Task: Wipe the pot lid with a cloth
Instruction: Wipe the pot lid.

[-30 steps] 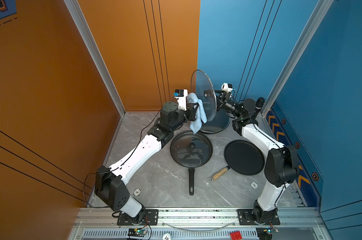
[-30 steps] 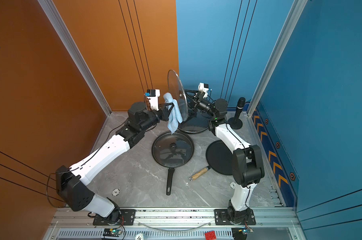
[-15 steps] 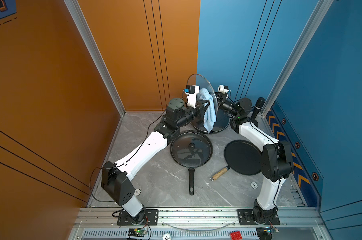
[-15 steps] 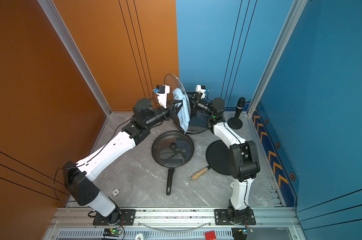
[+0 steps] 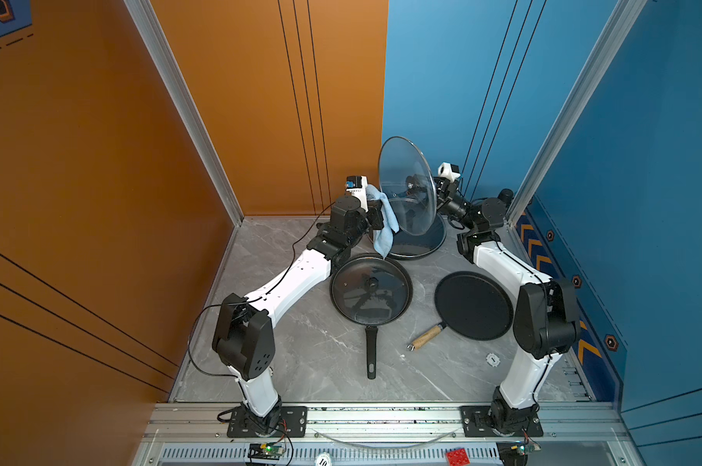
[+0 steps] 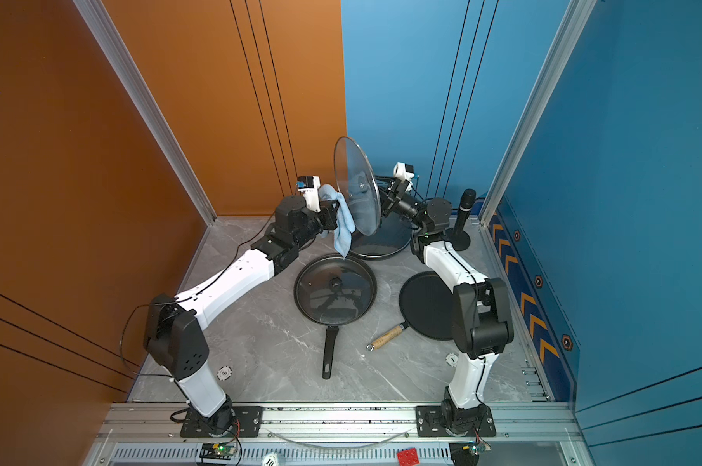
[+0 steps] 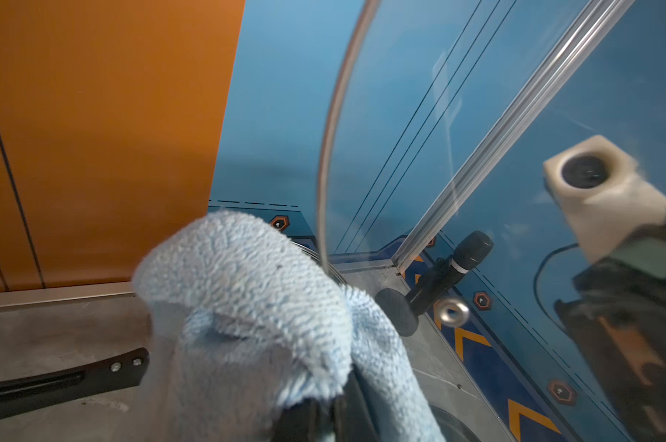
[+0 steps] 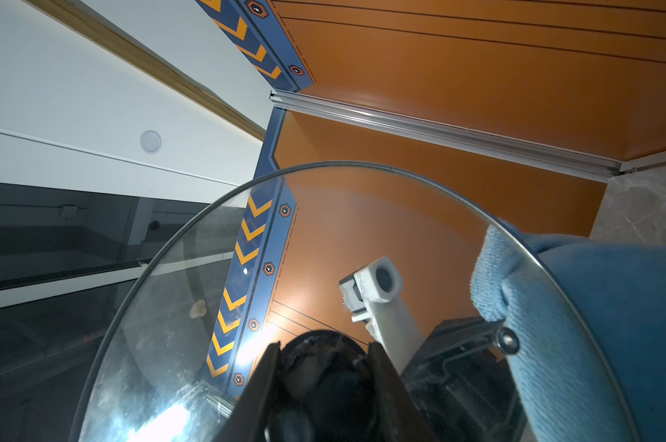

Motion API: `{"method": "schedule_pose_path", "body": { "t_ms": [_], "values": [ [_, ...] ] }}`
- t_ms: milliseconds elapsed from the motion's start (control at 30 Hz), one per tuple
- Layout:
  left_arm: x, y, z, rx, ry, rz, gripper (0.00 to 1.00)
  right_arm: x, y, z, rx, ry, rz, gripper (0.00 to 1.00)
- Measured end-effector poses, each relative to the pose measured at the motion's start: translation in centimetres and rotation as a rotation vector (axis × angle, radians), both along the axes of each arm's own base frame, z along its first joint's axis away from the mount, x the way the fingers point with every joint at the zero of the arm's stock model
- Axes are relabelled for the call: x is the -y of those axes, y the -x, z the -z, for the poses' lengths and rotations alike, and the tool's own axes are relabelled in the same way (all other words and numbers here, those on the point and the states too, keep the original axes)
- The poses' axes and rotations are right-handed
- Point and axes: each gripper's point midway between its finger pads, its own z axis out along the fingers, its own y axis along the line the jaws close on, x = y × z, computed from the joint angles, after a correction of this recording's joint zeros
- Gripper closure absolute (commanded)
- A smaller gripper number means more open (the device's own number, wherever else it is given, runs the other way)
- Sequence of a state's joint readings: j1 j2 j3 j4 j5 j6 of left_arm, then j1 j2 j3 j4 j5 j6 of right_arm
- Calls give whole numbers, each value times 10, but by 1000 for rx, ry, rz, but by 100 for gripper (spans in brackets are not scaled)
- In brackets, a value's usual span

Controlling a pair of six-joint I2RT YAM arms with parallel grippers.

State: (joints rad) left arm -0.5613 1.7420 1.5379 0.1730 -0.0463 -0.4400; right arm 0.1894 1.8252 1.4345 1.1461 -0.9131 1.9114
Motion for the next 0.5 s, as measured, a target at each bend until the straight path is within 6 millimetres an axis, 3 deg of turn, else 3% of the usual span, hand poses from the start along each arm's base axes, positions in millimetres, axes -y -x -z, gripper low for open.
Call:
{"method": "schedule_pose_path", "body": {
  "t_ms": [67,167,367,433,500],
  "values": [
    [4,5,-6,11,0,10,100,6,5,-6,13,-1,11,94],
    [23,24,-30,58,11,77,100,8,11,-13,35,2,14,94],
    [63,87,-122,280,75,262,100,3,15,-7,33,25,-7,95],
    [61,97,-149,341,115,282,100,1,15,-5,27,27,-13,95],
    [50,95,-172,395,147,273,100,-1,16,-1,18,30,-19,95]
  ]
}}
